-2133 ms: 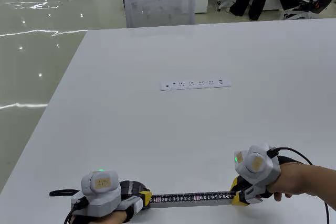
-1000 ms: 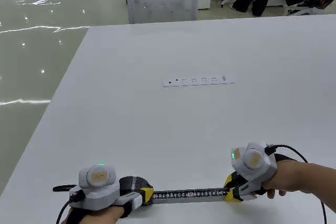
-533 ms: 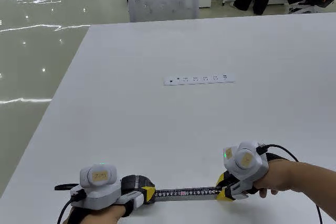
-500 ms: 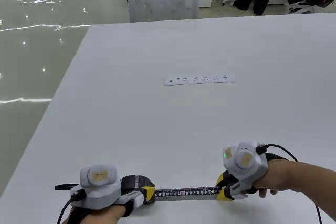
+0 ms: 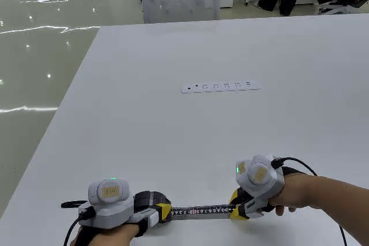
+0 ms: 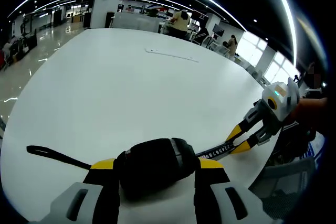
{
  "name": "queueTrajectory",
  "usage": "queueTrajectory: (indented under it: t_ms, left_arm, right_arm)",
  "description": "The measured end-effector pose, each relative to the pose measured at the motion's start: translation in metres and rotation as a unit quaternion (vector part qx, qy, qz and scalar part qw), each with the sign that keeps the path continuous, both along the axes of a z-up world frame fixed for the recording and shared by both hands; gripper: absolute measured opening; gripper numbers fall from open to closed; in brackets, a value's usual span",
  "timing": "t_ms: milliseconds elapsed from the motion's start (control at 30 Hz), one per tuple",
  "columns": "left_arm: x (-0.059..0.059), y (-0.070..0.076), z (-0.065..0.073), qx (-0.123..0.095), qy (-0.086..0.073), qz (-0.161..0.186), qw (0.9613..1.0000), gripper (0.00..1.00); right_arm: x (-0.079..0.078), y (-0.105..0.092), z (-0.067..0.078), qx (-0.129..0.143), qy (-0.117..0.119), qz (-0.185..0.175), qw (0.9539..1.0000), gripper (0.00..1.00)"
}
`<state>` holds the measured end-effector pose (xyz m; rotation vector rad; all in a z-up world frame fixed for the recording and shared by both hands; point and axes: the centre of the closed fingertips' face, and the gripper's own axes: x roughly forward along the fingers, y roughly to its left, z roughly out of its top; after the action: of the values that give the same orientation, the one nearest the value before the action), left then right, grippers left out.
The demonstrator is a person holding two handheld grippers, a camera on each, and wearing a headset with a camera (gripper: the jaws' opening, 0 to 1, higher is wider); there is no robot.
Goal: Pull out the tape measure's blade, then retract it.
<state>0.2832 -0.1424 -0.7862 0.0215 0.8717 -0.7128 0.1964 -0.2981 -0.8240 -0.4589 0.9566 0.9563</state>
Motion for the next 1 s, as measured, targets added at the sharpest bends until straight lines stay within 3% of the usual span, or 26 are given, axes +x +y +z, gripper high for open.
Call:
queueTrajectory:
  t_ms: [367,467,533,567,667,700,833,1000]
  left_arm:
    - [0.001,0.000,0.001,-0.005,0.002,0.005,1.0000,0.55]
    - [0.002,-0.003,0.004,0.007,0.001,0.021,0.9997,0.56]
    - [0.005,-0.008,0.006,0.001,-0.003,0.029,0.9996,0.61]
    - [0.005,-0.010,0.005,0.012,-0.001,0.030,0.9995,0.63]
    - [0.008,-0.003,-0.002,0.064,-0.015,0.029,0.9974,0.59]
    - [0.007,-0.009,-0.001,0.048,-0.012,0.026,0.9984,0.59]
    - [0.005,-0.007,-0.005,0.065,-0.036,0.003,0.9972,0.60]
    - [0.006,-0.006,-0.003,0.060,-0.027,0.000,0.9978,0.57]
  right_arm:
    - [0.003,0.004,0.001,-0.005,0.000,0.007,1.0000,0.14]
    - [0.003,0.004,0.001,-0.005,0.000,0.004,1.0000,0.14]
    - [0.003,0.004,0.001,-0.006,0.001,0.003,1.0000,0.14]
    - [0.003,0.004,0.001,-0.008,0.000,0.003,1.0000,0.14]
    - [0.003,0.003,0.001,-0.010,0.000,0.002,1.0000,0.14]
    - [0.003,0.003,0.001,-0.010,0.000,0.001,0.9999,0.14]
    - [0.003,0.003,0.001,-0.011,0.000,-0.001,0.9999,0.14]
    - [0.002,0.003,0.001,-0.010,-0.001,0.000,1.0000,0.14]
